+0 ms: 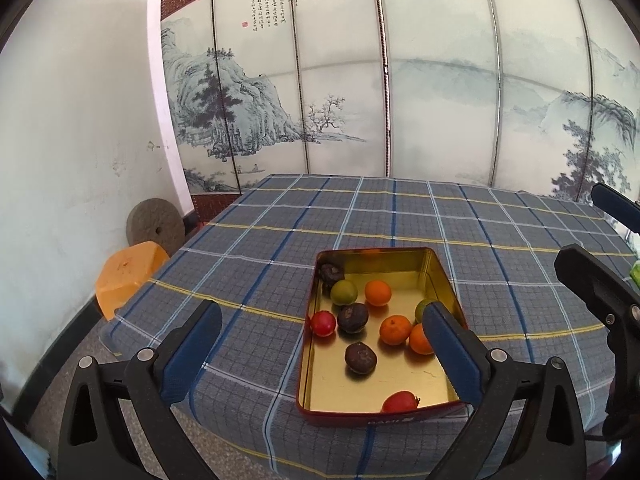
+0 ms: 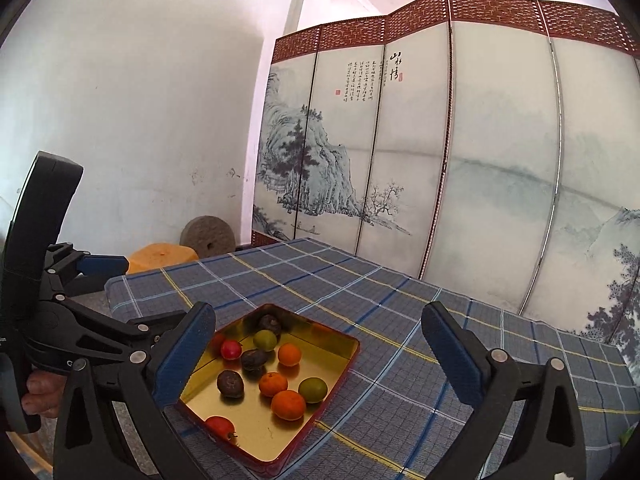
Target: Organize fruits
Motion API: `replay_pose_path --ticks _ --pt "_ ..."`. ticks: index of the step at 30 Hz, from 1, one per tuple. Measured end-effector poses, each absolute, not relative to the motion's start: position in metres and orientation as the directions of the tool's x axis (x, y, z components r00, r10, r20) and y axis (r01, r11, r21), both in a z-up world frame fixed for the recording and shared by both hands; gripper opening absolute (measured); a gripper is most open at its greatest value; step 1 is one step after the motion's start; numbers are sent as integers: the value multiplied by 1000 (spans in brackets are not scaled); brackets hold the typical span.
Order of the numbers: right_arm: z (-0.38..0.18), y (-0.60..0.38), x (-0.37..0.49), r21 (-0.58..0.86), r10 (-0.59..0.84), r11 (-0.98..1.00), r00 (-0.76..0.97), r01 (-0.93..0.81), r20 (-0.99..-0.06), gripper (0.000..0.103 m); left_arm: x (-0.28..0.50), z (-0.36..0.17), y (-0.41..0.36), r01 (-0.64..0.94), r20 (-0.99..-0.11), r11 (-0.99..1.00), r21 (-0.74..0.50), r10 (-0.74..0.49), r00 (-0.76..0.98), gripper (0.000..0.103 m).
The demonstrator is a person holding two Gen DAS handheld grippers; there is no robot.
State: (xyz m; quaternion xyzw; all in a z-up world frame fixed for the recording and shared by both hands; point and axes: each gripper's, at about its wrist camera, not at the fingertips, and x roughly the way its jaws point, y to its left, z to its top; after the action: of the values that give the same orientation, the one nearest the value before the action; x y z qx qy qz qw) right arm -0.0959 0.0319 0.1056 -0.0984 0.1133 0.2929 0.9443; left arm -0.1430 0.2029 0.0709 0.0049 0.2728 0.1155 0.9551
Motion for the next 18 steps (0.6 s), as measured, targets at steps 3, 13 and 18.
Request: replay_pose_path --ticks 3,13,18 --pt "104 28 -96 -112 530 811 803 -574 -271 102 -142 71 200 -208 -530 975 74 215 820 103" --pt "98 11 -94 -77 528 820 802 -567 -280 102 -136 70 186 -197 -542 976 92 215 813 103" --pt "95 1 -92 -58 517 831 807 -553 -285 102 -137 72 177 -200 -515 973 116 231 825 103"
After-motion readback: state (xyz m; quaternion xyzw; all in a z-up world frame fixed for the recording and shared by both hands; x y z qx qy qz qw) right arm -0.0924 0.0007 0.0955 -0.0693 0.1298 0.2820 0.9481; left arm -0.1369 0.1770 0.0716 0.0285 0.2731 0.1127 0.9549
